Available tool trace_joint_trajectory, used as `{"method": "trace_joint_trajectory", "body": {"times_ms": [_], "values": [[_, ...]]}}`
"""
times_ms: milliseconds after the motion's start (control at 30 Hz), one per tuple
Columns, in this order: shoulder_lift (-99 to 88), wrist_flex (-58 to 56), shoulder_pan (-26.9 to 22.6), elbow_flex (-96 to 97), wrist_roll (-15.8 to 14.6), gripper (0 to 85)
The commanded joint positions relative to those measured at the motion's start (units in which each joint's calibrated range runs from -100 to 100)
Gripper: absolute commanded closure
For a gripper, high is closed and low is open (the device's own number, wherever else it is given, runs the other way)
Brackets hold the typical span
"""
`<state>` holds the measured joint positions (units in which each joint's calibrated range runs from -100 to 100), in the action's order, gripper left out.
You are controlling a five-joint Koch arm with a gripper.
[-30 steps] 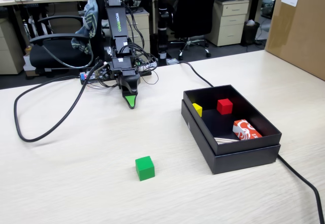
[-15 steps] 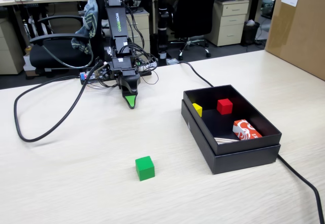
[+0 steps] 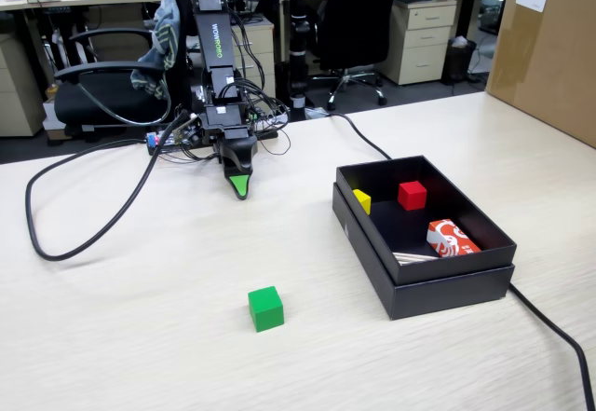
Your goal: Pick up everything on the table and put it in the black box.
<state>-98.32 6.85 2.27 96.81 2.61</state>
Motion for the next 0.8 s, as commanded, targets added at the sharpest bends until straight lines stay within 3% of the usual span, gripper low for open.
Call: {"method": "trace_joint_trajectory", "body": {"times_ms": [0, 767], "values": [[0.4, -1.5, 0.0, 0.9, 0.1, 36.8], [1.6, -2.1, 0.0, -0.8, 0.3, 37.6]]}}
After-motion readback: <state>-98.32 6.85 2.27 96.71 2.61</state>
